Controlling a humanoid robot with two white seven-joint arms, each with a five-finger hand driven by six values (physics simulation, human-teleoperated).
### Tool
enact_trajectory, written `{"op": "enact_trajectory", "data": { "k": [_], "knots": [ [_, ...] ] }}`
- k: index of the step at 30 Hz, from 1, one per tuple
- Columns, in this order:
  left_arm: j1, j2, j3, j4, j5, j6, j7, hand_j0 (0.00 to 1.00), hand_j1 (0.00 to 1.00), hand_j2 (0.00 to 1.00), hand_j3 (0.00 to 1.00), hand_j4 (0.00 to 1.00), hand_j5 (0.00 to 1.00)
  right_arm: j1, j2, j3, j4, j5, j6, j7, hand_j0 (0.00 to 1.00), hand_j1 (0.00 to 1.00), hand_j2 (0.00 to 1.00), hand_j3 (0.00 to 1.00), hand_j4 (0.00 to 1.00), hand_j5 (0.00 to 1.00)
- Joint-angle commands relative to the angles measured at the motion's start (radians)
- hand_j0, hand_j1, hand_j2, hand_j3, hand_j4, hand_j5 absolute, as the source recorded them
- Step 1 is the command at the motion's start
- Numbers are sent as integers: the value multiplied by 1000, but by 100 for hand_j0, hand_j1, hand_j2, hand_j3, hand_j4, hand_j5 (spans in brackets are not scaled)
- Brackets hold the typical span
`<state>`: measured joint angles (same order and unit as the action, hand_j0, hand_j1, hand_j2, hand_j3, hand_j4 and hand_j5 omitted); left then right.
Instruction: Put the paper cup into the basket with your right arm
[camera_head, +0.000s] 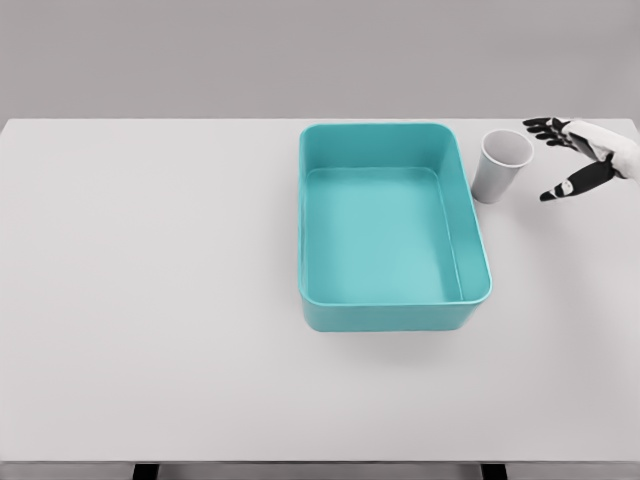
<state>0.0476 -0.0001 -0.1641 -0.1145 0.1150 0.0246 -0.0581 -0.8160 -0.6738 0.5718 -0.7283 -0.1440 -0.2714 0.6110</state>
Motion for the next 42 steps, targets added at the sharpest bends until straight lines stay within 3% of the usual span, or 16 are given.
{"op": "enact_trajectory", "data": {
  "k": [1, 21, 29, 35, 42],
  "knots": [
    [0, 0, 0, -1, 0, 0, 0, 100, 100, 100, 100, 100, 100, 0, 23, -4, 27, -8, -11, 0, 100, 100, 100, 100, 100, 100],
    [0, 0, 0, -1, 0, 0, 0, 100, 100, 100, 100, 100, 100, -32, 100, -4, 33, -11, -11, 0, 100, 100, 100, 100, 100, 100],
    [0, 0, 0, -1, 0, 0, 0, 100, 100, 100, 100, 100, 100, -32, 102, -3, 35, -11, -11, 0, 100, 100, 100, 100, 100, 100],
    [0, 0, 0, 1, 0, 0, 0, 100, 100, 100, 100, 100, 100, -32, 106, -1, 96, -3, -26, 0, 100, 100, 100, 100, 100, 100],
    [0, 0, 0, 1, 0, 0, 0, 100, 100, 100, 100, 100, 100, -34, 114, 0, 98, -3, -26, 0, 100, 100, 100, 100, 100, 100]
  ]
}}
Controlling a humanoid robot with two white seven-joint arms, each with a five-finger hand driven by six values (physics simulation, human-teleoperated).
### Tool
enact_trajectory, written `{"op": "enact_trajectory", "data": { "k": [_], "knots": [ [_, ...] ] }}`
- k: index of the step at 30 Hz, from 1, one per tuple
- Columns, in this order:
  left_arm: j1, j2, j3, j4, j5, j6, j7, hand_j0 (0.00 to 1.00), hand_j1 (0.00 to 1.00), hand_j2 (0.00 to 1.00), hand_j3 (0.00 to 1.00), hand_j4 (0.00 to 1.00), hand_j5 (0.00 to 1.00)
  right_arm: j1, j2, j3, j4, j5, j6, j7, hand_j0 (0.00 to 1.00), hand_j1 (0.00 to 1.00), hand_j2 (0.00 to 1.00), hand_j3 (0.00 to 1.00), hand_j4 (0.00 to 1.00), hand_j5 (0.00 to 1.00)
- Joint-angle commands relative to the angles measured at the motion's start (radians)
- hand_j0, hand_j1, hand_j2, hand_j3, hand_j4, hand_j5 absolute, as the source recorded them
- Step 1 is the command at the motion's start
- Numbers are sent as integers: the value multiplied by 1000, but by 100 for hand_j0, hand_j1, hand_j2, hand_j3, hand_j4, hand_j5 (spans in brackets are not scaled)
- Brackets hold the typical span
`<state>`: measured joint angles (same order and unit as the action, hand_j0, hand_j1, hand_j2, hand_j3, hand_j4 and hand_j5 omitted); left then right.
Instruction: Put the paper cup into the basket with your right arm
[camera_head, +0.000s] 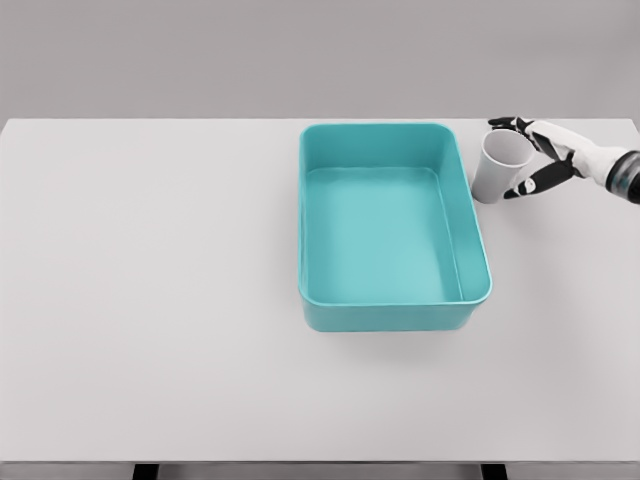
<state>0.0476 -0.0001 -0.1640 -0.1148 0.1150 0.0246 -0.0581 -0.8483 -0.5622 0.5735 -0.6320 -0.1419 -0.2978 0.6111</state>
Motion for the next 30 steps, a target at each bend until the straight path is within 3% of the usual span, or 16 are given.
{"op": "enact_trajectory", "data": {
  "k": [1, 3, 6, 9, 25, 30],
  "knots": [
    [0, 0, 0, 0, 0, 0, 0, 100, 100, 100, 100, 100, 100, -2, 4, -1, 1, -5, 2, 0, 99, 99, 99, 99, 99, 99],
    [0, 0, 0, 1, 0, 0, 0, 100, 100, 100, 100, 100, 100, -2, 8, -1, 0, -5, 2, 0, 97, 97, 97, 97, 97, 97],
    [0, 0, 0, 1, 0, 0, 0, 100, 100, 100, 100, 100, 100, -2, 8, -3, -5, -5, 0, 0, 84, 84, 84, 84, 84, 84],
    [0, 0, 0, 0, 0, 0, 0, 100, 100, 100, 100, 100, 100, -2, 7, -3, -8, -5, -17, 0, 82, 82, 82, 82, 82, 82],
    [0, 0, 0, 0, 0, 0, 0, 100, 100, 100, 100, 100, 100, -2, -8, -53, -22, -15, -109, 0, 83, 83, 83, 83, 83, 83],
    [0, 0, 0, 0, 0, 0, 0, 100, 100, 100, 100, 100, 100, -3, -15, -75, -95, -15, -112, 0, 82, 82, 82, 82, 82, 82]
  ]
}}
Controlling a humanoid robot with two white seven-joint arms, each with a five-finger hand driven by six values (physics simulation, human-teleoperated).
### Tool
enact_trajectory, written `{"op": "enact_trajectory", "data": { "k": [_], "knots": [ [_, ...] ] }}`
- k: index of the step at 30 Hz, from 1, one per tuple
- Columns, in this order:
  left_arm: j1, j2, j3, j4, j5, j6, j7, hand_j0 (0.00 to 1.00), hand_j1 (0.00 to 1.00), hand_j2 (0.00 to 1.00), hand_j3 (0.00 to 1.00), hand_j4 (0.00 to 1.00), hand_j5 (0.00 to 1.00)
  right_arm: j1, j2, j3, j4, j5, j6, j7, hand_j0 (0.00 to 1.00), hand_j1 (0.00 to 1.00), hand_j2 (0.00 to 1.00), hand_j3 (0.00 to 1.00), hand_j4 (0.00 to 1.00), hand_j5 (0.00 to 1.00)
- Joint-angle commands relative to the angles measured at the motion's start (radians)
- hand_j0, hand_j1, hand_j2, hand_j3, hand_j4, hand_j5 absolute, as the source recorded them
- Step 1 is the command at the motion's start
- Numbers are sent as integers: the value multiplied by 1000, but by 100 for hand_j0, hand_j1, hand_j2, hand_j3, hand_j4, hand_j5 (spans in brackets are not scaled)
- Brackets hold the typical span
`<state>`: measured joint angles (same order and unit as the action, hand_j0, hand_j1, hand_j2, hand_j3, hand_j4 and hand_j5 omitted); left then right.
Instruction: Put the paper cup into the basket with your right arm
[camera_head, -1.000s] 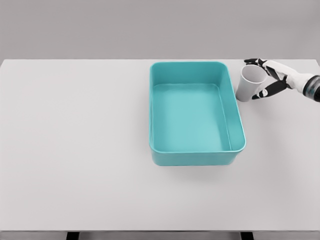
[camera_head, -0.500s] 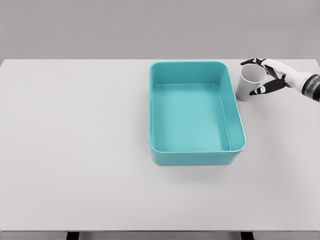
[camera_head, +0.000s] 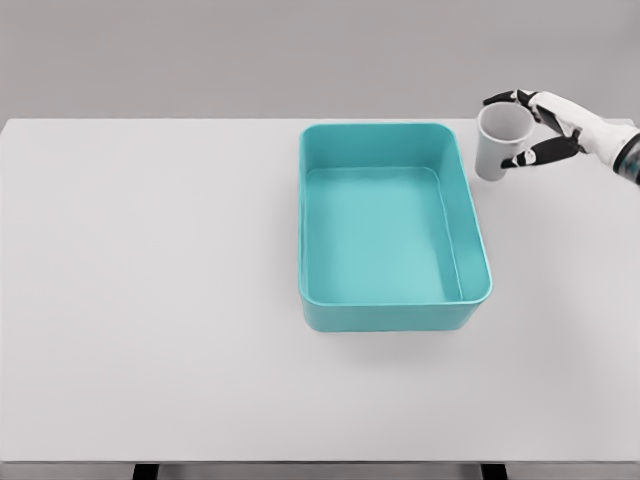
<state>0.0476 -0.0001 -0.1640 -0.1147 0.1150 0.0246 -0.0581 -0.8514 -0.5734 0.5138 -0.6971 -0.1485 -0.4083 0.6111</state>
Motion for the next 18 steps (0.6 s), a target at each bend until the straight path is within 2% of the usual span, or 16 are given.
{"op": "enact_trajectory", "data": {
  "k": [1, 10, 18],
  "knots": [
    [0, 0, 0, 0, 0, 0, 0, 100, 100, 100, 100, 100, 100, 0, -3, -18, -45, -6, -1, 0, 82, 82, 82, 82, 82, 82],
    [0, 0, 0, 1, 0, 0, 0, 100, 100, 100, 100, 100, 100, 2, -25, -20, -130, -5, 2, 0, 82, 82, 82, 82, 82, 82],
    [0, 0, 0, 0, 0, 0, 0, 100, 100, 100, 100, 100, 100, 5, -34, -18, -312, -8, 17, 0, 79, 79, 79, 79, 79, 79]
  ]
}}
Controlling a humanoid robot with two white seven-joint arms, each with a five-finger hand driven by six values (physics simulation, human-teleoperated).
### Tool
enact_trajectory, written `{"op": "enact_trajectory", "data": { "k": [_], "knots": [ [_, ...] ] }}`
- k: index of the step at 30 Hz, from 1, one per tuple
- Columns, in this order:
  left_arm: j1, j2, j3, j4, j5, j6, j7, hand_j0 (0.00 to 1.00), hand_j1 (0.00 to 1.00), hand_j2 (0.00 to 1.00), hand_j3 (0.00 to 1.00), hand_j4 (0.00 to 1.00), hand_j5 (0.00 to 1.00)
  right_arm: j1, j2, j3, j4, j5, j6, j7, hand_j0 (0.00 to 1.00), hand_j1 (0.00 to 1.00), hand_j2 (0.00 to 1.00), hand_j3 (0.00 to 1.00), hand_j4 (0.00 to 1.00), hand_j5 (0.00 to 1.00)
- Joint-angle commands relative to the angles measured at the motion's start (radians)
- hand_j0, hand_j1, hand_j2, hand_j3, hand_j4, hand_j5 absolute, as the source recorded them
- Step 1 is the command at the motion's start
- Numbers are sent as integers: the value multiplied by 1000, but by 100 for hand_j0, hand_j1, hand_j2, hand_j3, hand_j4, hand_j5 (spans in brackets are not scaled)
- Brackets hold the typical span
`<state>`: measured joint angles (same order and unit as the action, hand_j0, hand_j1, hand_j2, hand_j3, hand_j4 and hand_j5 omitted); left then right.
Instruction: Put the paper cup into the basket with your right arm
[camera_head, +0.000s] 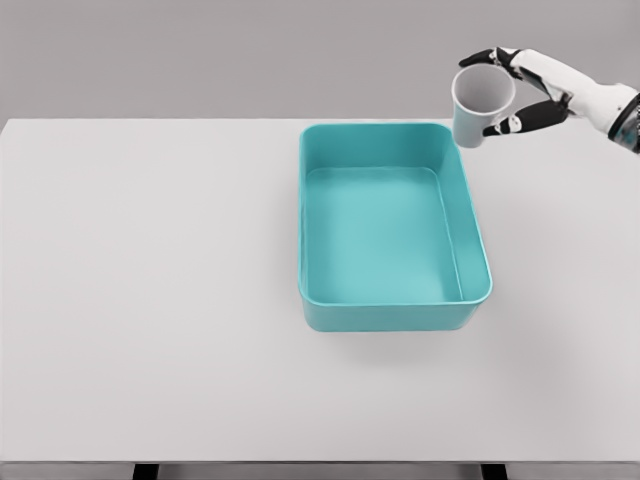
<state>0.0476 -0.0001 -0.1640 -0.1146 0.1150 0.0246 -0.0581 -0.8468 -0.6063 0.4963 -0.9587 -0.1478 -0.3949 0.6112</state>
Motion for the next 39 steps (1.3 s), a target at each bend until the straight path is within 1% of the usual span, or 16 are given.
{"op": "enact_trajectory", "data": {
  "k": [1, 6, 13, 18, 19, 20, 24, 25, 26, 27, 28, 30, 32, 34, 36, 39],
  "knots": [
    [0, 0, 0, 1, 0, 0, 0, 100, 100, 100, 100, 100, 100, 2, -1, 1, -78, -9, 5, 0, 79, 79, 79, 79, 79, 79],
    [0, 0, 0, 1, 0, 0, 0, 100, 100, 100, 100, 100, 100, 9, 0, 64, -199, 5, -5, 0, 78, 78, 78, 78, 78, 78],
    [0, 0, 0, 1, 0, 0, 0, 100, 100, 100, 100, 100, 100, 6, 16, 191, -242, 278, -16, 0, 76, 76, 76, 76, 76, 76],
    [0, 0, 0, 0, 0, 0, 0, 100, 100, 100, 100, 100, 100, 3, 43, 251, -325, 347, -7, 0, 76, 76, 76, 76, 76, 76],
    [0, 0, 0, 1, 0, 0, 0, 100, 100, 100, 100, 100, 100, 5, 42, 251, -340, 350, -12, 0, 81, 81, 81, 81, 81, 81],
    [0, 0, 0, 0, 0, 0, 0, 100, 100, 100, 100, 100, 100, 6, 40, 237, -364, 379, -15, 0, 100, 100, 100, 100, 100, 100],
    [0, 0, 0, 1, 0, 0, 0, 100, 100, 100, 100, 100, 100, 8, 36, 232, -336, 396, -18, 0, 100, 100, 100, 100, 100, 100],
    [0, 0, 0, 0, 0, 0, 0, 100, 100, 100, 100, 100, 100, 11, 34, 161, -336, 382, -18, 0, 100, 100, 100, 100, 100, 100],
    [0, 0, 0, 1, 0, 0, 0, 100, 100, 100, 100, 100, 100, 38, 31, 27, -336, 343, -21, 0, 100, 100, 100, 100, 100, 100],
    [0, 0, 0, 0, 0, 0, 0, 100, 100, 100, 100, 100, 100, 87, 5, -61, -336, 165, -70, 0, 100, 100, 100, 100, 100, 100],
    [0, 0, 0, 0, 0, 0, 0, 100, 100, 100, 100, 100, 100, 98, -36, -73, -327, -36, -122, 0, 100, 100, 100, 100, 100, 100],
    [0, 0, 0, 0, 0, 0, 0, 100, 100, 100, 100, 100, 100, 133, -95, -160, -331, -199, -136, 0, 100, 100, 100, 100, 100, 100],
    [0, 0, 0, 0, 0, 0, 0, 100, 100, 100, 100, 100, 100, 179, -133, -214, -328, -237, -136, 0, 100, 100, 100, 100, 100, 100],
    [0, 0, 0, 0, 0, 0, 0, 100, 100, 100, 100, 100, 100, 299, -136, -260, -235, -217, -139, 0, 100, 100, 100, 100, 100, 100],
    [0, 0, 0, 1, 0, 0, 0, 100, 100, 100, 100, 100, 100, 359, -155, -260, -163, -164, -162, 0, 100, 100, 100, 100, 100, 100],
    [0, 0, 0, 1, 0, 0, 0, 100, 100, 100, 100, 100, 100, 374, -155, -274, -156, -165, -183, 0, 100, 100, 100, 100, 100, 100]
  ]
}}
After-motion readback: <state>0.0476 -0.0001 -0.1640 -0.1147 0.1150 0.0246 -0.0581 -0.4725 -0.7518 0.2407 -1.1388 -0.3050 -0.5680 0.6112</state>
